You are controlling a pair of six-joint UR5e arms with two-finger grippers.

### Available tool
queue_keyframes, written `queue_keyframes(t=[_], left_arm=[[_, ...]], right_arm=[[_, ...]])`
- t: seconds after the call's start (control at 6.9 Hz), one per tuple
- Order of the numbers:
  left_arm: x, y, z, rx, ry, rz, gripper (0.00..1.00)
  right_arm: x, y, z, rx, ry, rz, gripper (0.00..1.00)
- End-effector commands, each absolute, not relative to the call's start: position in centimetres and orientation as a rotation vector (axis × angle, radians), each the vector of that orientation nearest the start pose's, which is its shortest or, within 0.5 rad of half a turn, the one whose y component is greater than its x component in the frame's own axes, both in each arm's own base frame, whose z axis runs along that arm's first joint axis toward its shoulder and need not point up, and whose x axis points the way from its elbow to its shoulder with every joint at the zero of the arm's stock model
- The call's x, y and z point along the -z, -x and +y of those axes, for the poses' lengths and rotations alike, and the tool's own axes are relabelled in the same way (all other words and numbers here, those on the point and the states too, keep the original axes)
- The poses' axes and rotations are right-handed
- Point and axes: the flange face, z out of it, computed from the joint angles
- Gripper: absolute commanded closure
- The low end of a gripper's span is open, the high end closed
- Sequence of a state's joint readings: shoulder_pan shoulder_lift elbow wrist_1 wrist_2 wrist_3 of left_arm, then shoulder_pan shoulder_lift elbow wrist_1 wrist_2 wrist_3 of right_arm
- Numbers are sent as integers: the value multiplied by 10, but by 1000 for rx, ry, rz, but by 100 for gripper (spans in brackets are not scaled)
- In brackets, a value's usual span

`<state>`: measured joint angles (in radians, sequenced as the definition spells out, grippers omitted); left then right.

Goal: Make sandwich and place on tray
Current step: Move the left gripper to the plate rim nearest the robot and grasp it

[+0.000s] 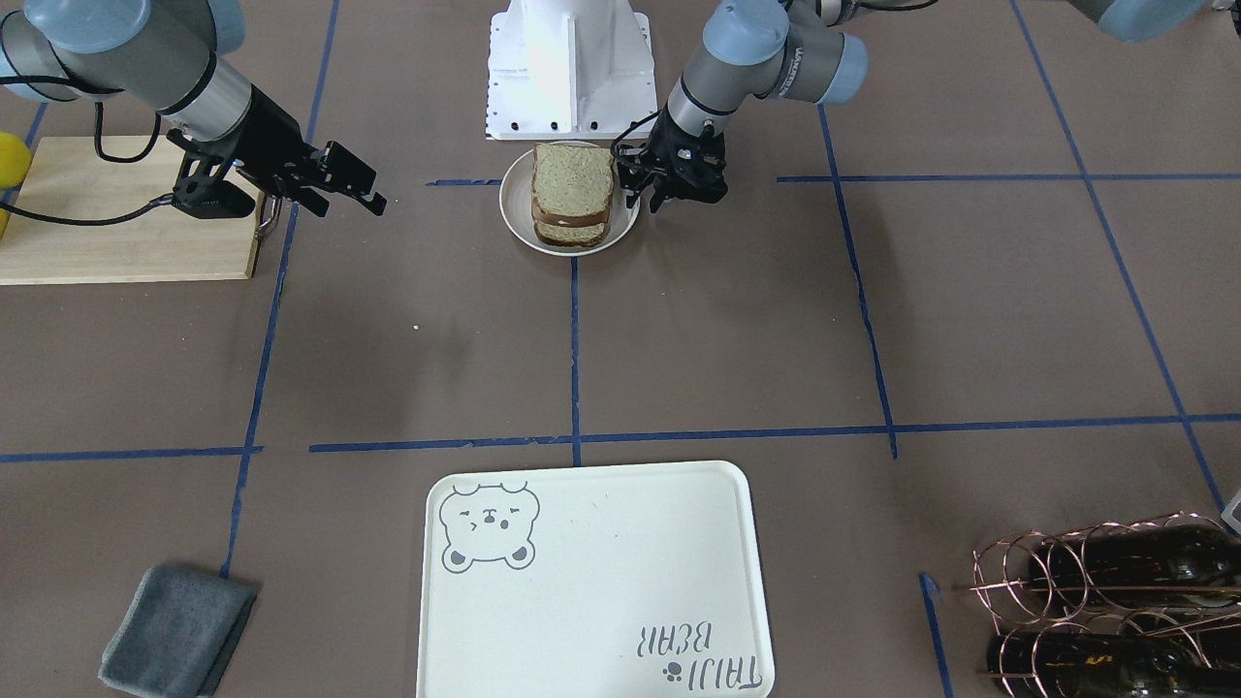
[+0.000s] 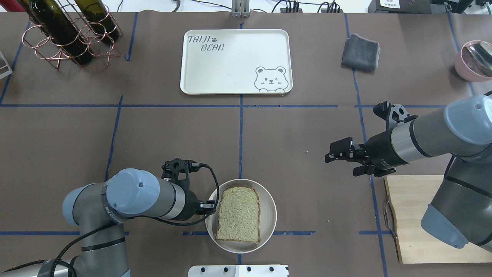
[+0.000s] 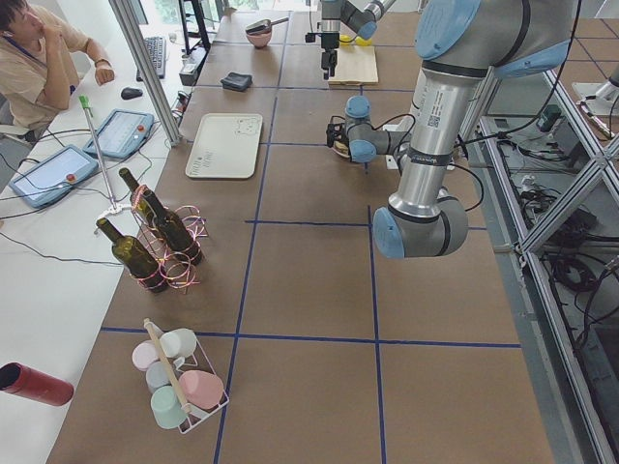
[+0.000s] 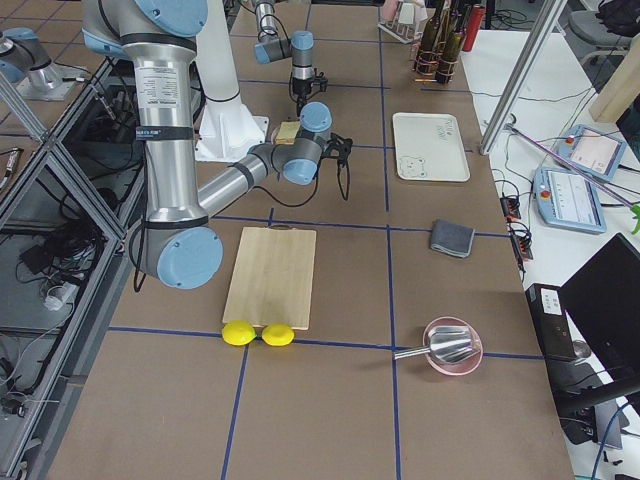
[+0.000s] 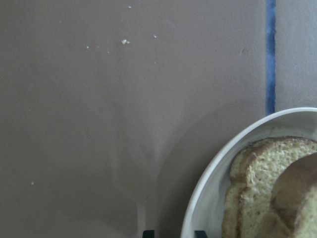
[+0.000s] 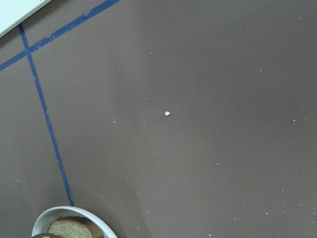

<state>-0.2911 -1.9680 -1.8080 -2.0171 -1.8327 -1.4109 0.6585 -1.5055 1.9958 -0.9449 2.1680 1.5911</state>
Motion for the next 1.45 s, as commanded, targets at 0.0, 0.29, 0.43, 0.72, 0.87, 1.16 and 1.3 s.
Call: queue_keyframes(t=[0.0, 0.29, 0.43, 0.72, 0.87, 1.16, 1.3], left_arm=[[-281, -561, -270, -39, 2, 1096, 67], [-280, -566, -262, -53, 8, 1097, 69], [-276, -568, -261, -57, 8, 1104, 69], [-274, -570, -259, -61, 8, 1106, 75], [-276, -570, -259, -61, 9, 1103, 80], [-273, -570, -259, -58, 10, 1107, 100], [-268, -570, -259, -53, 14, 1116, 100]], right_arm=[[-349, 341, -362, -264, 168, -1191, 0], [-350, 341, -361, -265, 167, -1189, 0], [-350, 341, -362, -266, 166, -1189, 0], [-350, 341, -362, -266, 166, -1189, 0], [-351, 341, -362, -267, 166, -1188, 0], [-351, 341, -361, -267, 166, -1188, 0], [-351, 340, -362, -268, 165, -1188, 0]])
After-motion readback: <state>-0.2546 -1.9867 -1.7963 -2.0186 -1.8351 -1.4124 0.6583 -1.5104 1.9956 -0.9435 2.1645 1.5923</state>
